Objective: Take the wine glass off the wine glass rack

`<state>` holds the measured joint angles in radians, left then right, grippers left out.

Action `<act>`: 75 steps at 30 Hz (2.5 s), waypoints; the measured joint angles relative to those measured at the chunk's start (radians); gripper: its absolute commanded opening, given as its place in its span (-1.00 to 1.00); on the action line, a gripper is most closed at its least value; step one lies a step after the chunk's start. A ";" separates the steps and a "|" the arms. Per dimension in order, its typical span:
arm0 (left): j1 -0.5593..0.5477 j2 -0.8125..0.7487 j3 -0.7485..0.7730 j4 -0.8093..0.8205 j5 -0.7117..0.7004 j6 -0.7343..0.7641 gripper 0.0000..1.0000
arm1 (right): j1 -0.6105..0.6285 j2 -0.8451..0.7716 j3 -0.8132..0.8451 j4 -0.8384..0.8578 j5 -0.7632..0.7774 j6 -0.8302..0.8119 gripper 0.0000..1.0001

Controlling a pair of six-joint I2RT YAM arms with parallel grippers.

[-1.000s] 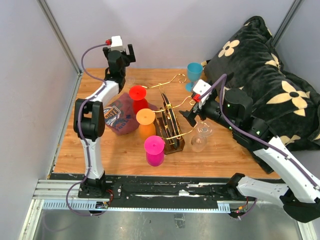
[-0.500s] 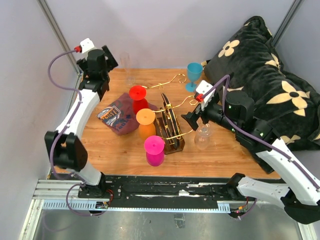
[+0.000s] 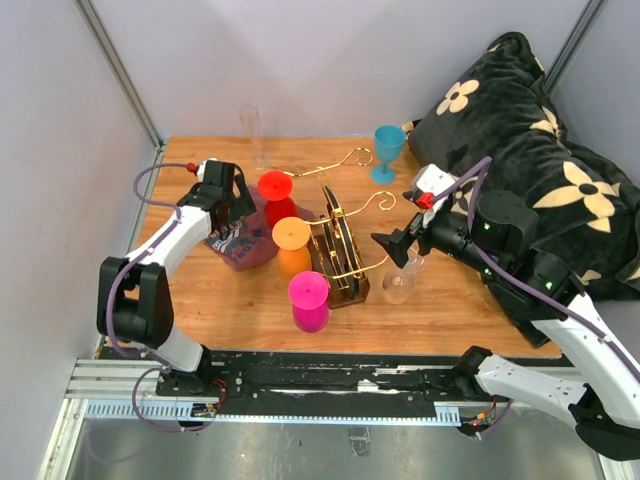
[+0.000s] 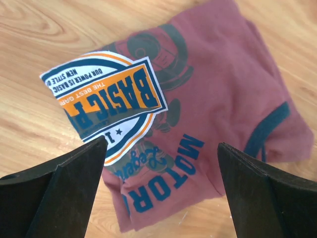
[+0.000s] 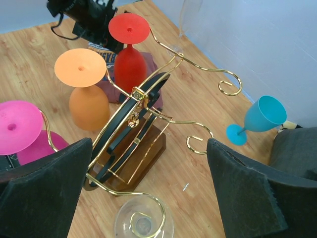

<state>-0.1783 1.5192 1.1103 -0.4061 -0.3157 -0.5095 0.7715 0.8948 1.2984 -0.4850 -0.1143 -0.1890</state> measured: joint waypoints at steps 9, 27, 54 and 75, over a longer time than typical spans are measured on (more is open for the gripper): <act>0.006 0.269 0.006 0.056 0.086 -0.061 0.99 | 0.000 -0.065 0.000 -0.017 -0.013 0.032 0.97; 0.536 0.299 0.021 0.146 0.118 -0.195 0.99 | 0.000 -0.089 0.000 -0.050 0.010 0.015 0.97; 0.437 0.294 0.065 -0.074 0.108 -0.155 0.99 | 0.000 -0.031 -0.008 -0.037 0.023 0.011 0.96; 0.438 0.936 1.016 -0.085 0.229 -0.086 0.97 | -0.095 0.441 0.300 -0.088 -0.120 0.377 0.54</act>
<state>0.2596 2.4550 2.1262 -0.4911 -0.0868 -0.5957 0.6765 1.3354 1.5982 -0.5732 -0.2344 0.1879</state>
